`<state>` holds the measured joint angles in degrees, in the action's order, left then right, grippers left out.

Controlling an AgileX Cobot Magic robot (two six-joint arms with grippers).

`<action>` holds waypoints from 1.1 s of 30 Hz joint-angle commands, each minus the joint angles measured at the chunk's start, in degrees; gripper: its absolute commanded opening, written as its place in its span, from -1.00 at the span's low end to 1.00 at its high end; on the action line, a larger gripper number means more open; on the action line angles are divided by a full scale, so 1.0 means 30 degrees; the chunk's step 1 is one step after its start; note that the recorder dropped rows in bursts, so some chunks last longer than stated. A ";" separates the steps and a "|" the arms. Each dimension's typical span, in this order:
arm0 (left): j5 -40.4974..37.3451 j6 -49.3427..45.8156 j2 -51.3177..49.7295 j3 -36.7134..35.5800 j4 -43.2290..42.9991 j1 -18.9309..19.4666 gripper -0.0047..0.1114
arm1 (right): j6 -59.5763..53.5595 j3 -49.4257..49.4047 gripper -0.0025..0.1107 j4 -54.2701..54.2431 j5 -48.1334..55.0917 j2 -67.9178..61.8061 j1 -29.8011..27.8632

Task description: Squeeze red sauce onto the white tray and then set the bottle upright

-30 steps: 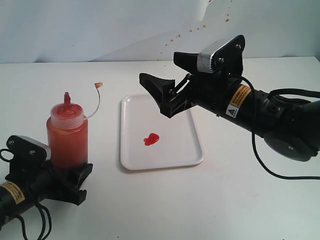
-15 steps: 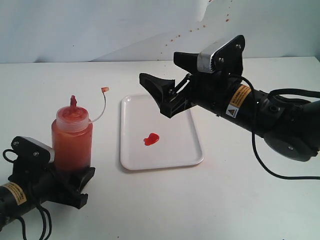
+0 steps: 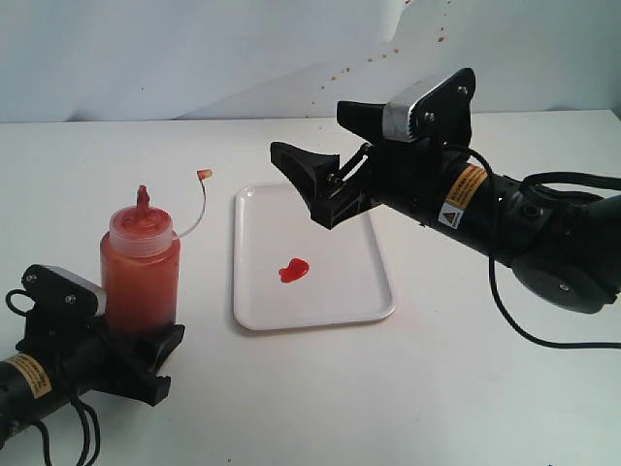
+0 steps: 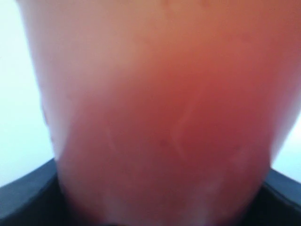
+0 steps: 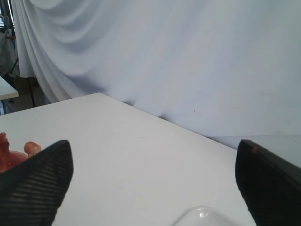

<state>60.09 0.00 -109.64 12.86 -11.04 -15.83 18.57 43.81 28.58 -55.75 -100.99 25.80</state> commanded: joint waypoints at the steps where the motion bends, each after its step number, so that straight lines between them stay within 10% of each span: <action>1: 0.0782 -0.0200 0.0077 0.0152 0.0006 -0.0040 -0.92 | -0.0169 0.0111 0.55 -0.0173 -0.0010 -0.0019 0.0015; 33: 0.0455 -0.0200 0.0077 0.0152 0.0006 -0.0040 -0.92 | -0.0169 0.0111 0.55 -0.0173 -0.0010 -0.0019 0.0015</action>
<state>59.20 0.00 -109.64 12.86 -11.04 -15.83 18.57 43.81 28.58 -55.75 -100.99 25.80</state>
